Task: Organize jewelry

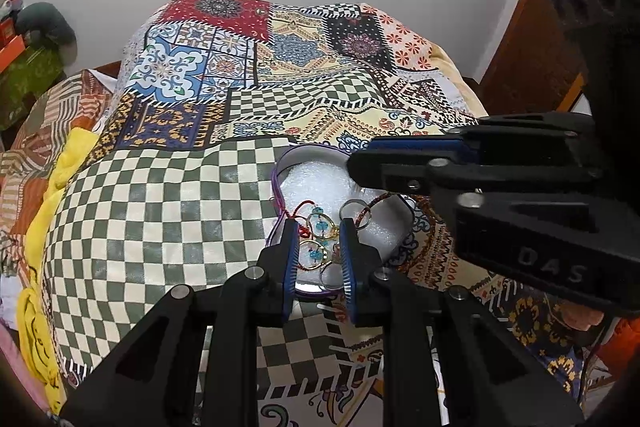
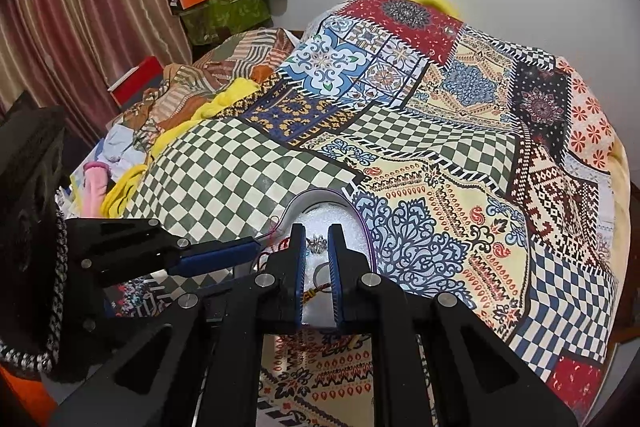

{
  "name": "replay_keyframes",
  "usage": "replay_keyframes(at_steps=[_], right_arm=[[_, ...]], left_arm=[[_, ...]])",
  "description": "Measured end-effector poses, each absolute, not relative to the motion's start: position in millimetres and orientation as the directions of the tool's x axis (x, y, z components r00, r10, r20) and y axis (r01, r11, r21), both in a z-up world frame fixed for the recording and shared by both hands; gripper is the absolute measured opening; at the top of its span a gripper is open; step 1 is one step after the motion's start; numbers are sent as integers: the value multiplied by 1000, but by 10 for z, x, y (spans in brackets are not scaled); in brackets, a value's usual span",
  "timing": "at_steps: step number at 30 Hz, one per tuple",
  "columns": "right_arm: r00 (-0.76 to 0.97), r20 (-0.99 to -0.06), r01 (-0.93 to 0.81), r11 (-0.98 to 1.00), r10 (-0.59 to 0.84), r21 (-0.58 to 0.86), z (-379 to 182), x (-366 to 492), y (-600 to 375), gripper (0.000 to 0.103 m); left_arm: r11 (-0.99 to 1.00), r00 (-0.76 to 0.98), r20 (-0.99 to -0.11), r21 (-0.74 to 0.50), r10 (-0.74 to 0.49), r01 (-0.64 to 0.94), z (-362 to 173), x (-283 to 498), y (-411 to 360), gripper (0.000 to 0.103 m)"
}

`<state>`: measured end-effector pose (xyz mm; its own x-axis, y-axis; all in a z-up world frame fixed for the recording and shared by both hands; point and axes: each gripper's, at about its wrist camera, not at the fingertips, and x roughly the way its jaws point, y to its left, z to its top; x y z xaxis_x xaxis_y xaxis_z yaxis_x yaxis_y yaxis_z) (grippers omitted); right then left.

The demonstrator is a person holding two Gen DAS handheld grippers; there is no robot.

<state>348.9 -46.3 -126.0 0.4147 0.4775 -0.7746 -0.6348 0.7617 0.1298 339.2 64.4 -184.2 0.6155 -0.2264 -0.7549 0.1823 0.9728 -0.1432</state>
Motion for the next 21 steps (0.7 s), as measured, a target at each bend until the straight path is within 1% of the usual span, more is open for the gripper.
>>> replay_keyframes(at_steps=[1, 2, 3, 4, 5, 10, 14, 18, 21], right_arm=[[417, -772, -633, 763, 480, 132, -1240, 3480, -473, 15], [421, -768, -630, 765, 482, 134, -1209, 3462, -489, 20], [426, -764, -628, 767, 484, 136, -1177, 3441, -507, 29], [434, -758, -624, 769, 487, 137, -1140, 3413, -528, 33], [446, -749, -620, 773, 490, 137, -1093, 3376, -557, 36], [515, -712, -601, 793, 478, 98, -851, 3157, -681, 36], [563, -659, -592, 800, 498, 99, -559, 2883, -836, 36], [641, -578, -568, 818, 505, 85, -213, 2532, -1010, 36], [690, -505, -555, 827, 519, 91, 46, 2237, -1145, 36]], left_arm=[[974, 618, -755, -142, -221, 176, -1816, 3373, 653, 23], [976, 622, -753, -140, -216, 169, -1793, 3352, 659, 26], [977, 627, -750, -137, -209, 162, -1764, 3327, 667, 34], [979, 636, -744, -135, -203, 154, -1727, 3299, 677, 37], [980, 647, -736, -136, -199, 147, -1675, 3260, 691, 38], [983, 685, -705, -140, -182, 117, -1382, 3064, 749, 38], [987, 740, -655, -135, -153, 84, -1031, 2808, 788, 38], [990, 808, -576, -131, -121, 55, -612, 2437, 788, 38], [991, 868, -486, -126, -98, 41, -254, 2055, 746, 38]])
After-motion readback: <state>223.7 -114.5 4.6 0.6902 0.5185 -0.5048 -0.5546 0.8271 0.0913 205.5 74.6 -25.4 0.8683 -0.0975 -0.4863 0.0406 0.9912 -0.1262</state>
